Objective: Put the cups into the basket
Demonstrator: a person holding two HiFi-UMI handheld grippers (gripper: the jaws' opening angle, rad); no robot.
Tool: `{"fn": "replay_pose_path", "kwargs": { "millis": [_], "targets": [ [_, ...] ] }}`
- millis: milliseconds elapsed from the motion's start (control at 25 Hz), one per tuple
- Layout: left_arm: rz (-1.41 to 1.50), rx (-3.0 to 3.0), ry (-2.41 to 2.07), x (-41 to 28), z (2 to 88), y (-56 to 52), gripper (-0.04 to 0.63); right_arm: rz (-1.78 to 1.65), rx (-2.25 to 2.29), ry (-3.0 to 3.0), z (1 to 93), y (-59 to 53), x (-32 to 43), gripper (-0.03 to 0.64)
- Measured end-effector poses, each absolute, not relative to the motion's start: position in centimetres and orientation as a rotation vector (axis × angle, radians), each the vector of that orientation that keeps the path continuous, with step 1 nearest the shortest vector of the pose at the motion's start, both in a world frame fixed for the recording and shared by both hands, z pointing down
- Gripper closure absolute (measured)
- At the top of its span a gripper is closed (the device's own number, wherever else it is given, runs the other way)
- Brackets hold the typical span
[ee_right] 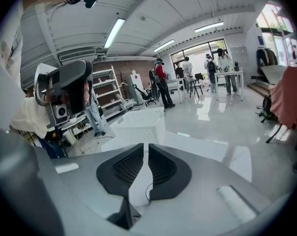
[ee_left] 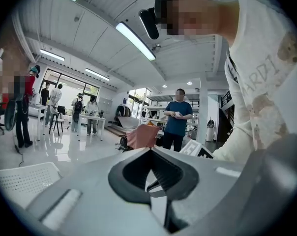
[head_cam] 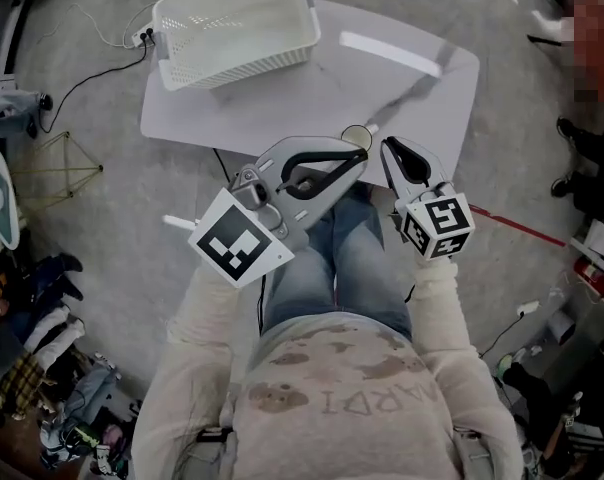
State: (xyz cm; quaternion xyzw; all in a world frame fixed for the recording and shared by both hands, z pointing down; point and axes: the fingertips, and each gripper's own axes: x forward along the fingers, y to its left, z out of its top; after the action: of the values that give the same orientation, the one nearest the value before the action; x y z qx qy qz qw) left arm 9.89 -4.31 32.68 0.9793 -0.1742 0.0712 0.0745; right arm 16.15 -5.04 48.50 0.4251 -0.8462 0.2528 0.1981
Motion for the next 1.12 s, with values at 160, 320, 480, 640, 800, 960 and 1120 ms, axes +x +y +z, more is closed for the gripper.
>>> {"fn": "replay_pose_path", "kwargs": {
  "millis": [160,320,480,640,800,960,1120],
  "targets": [
    [0.229,2.901,-0.488,10.5,36.1,-4.0,0.595,0.763,1.191,-2.313,52.9,-4.8,16.3,0.561],
    [0.216,2.852,-0.478,11.0,39.4,-3.8,0.595,0.805,1.171,-2.262,57.4,-4.6,16.6,0.560],
    [0.223,2.825,-0.463,11.3,42.2,-3.2,0.595,0.840,1.164,-2.203,61.5,-4.1,17.2,0.558],
    [0.226,2.802,-0.465,11.3,44.2,-3.3,0.595,0.879,1.167,-2.126,65.0,-3.9,17.9,0.557],
    [0.219,2.792,-0.460,11.0,45.3,-3.4,0.595,0.911,1.159,-2.062,67.6,-3.9,18.0,0.551],
    [0.216,2.789,-0.455,11.0,45.8,-3.2,0.595,0.923,1.154,-2.000,69.3,-3.8,18.0,0.545],
    [0.215,2.785,-0.455,11.1,46.0,-3.1,0.595,0.943,1.155,-1.938,70.7,-3.9,18.2,0.545]
  ]
}}
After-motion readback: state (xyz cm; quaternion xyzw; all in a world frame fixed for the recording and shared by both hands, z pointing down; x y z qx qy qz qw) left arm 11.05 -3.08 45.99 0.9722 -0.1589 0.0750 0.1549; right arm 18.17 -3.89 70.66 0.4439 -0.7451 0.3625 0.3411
